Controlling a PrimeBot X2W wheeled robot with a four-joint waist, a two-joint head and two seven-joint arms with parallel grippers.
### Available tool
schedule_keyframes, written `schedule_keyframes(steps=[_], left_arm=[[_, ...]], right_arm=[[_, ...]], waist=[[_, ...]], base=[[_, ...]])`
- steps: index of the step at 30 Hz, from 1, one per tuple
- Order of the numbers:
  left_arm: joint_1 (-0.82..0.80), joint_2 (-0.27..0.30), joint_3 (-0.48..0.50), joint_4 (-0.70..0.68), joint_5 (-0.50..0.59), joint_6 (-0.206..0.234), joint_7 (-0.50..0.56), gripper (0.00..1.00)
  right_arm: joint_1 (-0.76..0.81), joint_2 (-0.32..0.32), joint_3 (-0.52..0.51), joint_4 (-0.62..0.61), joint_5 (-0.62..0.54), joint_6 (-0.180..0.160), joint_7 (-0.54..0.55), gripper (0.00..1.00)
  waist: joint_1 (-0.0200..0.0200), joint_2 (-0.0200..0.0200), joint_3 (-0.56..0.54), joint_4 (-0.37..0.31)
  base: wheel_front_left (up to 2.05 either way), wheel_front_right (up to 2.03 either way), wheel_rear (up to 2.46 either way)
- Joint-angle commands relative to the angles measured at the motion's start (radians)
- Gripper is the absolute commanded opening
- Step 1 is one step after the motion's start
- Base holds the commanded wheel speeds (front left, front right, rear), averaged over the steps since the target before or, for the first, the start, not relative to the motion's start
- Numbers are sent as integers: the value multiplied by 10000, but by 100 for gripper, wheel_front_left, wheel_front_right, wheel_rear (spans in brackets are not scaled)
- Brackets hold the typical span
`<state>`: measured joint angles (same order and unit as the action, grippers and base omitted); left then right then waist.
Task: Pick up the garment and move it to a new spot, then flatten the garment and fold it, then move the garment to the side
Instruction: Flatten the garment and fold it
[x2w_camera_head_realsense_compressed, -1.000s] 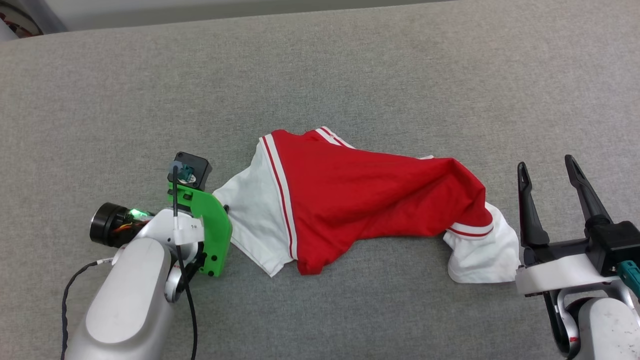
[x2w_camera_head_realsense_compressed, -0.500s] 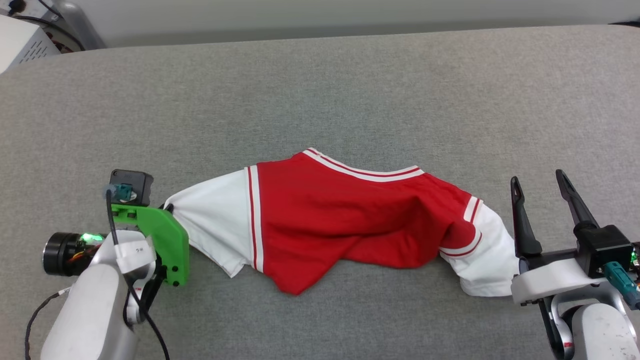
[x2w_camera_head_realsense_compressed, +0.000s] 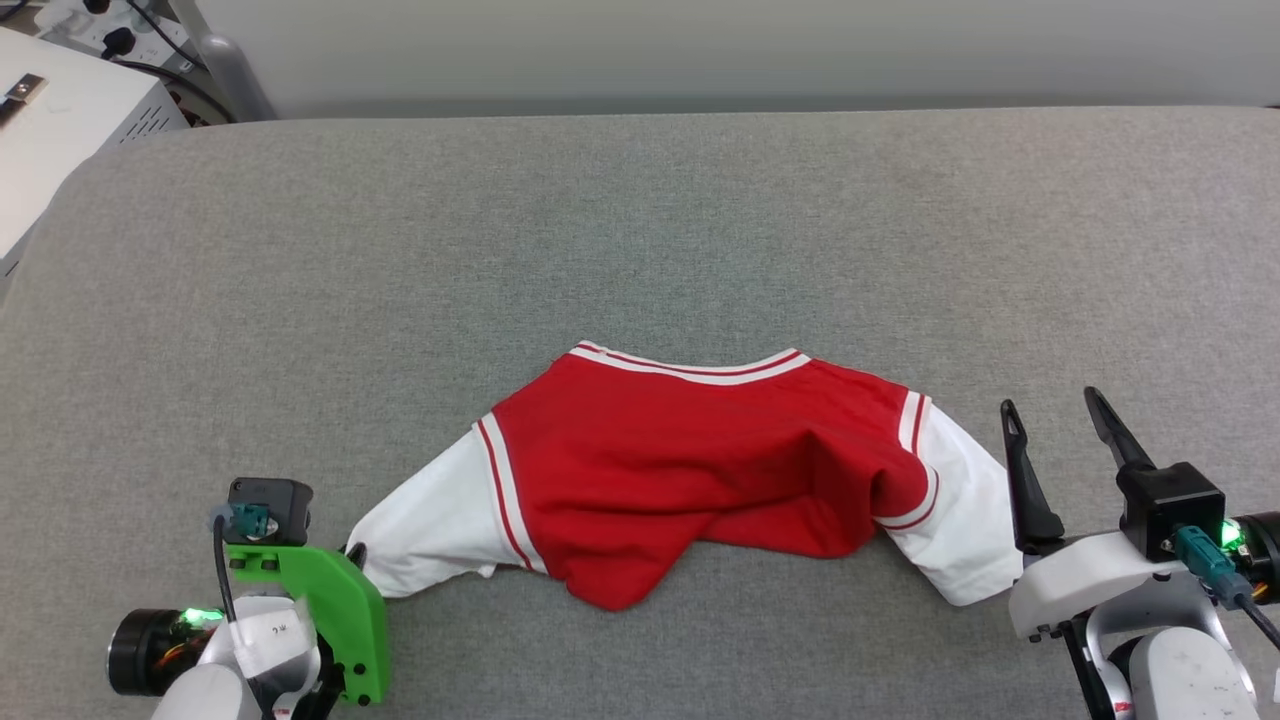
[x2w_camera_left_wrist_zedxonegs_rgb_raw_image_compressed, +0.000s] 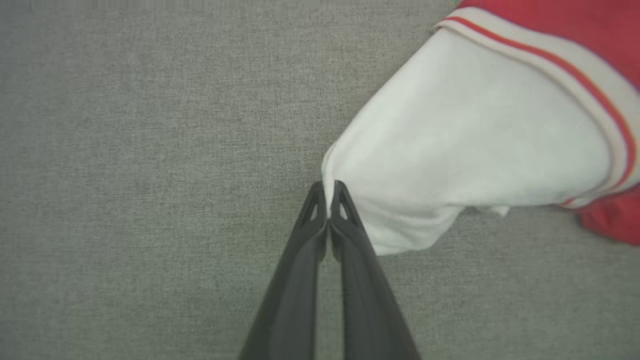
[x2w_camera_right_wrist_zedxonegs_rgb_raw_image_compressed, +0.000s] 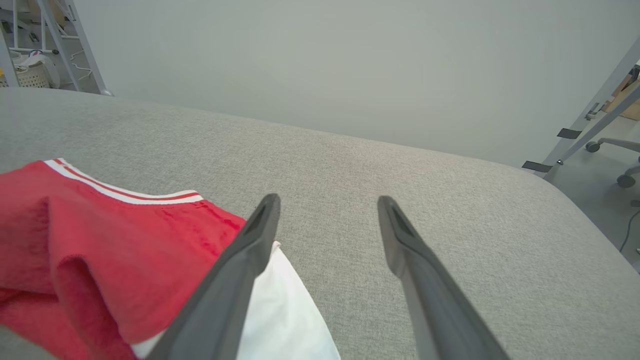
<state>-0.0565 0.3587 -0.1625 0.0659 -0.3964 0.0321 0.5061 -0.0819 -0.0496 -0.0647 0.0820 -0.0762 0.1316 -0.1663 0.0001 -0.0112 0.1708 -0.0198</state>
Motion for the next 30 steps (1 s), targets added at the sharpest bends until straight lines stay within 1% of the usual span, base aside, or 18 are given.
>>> schedule_keyframes(steps=[1, 5, 9, 11, 13, 14, 15, 16, 17, 18, 19, 20, 21, 23, 27, 30], left_arm=[[32, -67, -26, 8, 84, 14, -267, 100], [-184, -224, -9, 52, 264, -84, -1574, 100], [-281, -350, 3, -1, 474, -315, -3343, 100], [-294, -377, -31, -50, 647, -425, -4251, 100], [-314, -403, -90, -119, 820, -547, -5157, 100], [-329, -435, -132, -174, 915, -639, -5779, 100], [-338, -447, -163, -202, 965, -690, -6081, 100], [-344, -481, -193, -228, 1046, -736, -6608, 100], [-346, -514, -195, -238, 1074, -749, -6893, 100], [-357, -555, -210, -254, 1095, -780, -7123, 100], [-364, -563, -219, -268, 1135, -789, -7230, 100], [-388, -596, -240, -306, 1220, -788, -7384, 100], [-411, -629, -270, -338, 1267, -806, -7465, 100], [-432, -672, -341, -352, 1344, -844, -7546, 100], [-495, -733, -413, -388, 1443, -887, -7620, 100], [-541, -764, -433, -419, 1480, -915, -7645, 100]], right_arm=[[139, -32, -11, 55, 7, -9, 64, 100], [178, -161, -3, 100, 100, -9, 400, 100], [222, -681, 137, -78, 142, -9, 1259, 100], [257, -902, 200, -308, 453, -9, 1948, 100], [327, -1207, 270, -566, 821, -9, 2865, 100], [386, -1437, 290, -767, 1103, -9, 3567, 100], [422, -1533, 266, -866, 1254, -9, 3954, 100], [499, -1668, 161, -1065, 1578, -9, 4771, 100], [552, -1647, -30, -1174, 1812, -9, 5372, 100], [631, -1627, -207, -1318, 2042, -9, 6139, 100], [678, -1629, -269, -1406, 2162, -9, 6580, 100], [780, -1644, -478, -1544, 2344, -9, 7395, 100], [858, -1733, -581, -1670, 2350, -9, 7971, 100], [974, -1815, -705, -1825, 2410, -9, 8744, 100], [1044, -1696, -919, -1848, 2530, -9, 9544, 100], [1078, -1561, -1018, -1672, 2522, -9, 9811, 100]], waist=[[-1, 112, -71, 37], [-1, 112, -342, 135], [-1, 112, -608, 366], [-1, 112, -724, 514], [-1, 112, -802, 673], [-1, 112, -832, 780], [-1, 112, -841, 834], [-1, 112, -836, 932], [-1, 112, -834, 990], [-1, 112, -822, 1076], [-1, 112, -816, 1117], [-1, 112, -772, 1227], [-1, 112, -720, 1318], [-1, 112, -645, 1463], [-1, 112, -436, 1700], [-1, 112, -290, 1832]], base=[[0, 0, 0], [0, 0, 0], [0, 0, 0], [0, 0, 0], [0, 0, 0], [0, 0, 0], [0, 0, 0], [0, 0, 0], [0, 0, 0], [0, 0, 0], [0, 0, 0], [0, 0, 0], [0, 0, 0], [0, 0, 0], [0, 0, 0], [0, 0, 0]])
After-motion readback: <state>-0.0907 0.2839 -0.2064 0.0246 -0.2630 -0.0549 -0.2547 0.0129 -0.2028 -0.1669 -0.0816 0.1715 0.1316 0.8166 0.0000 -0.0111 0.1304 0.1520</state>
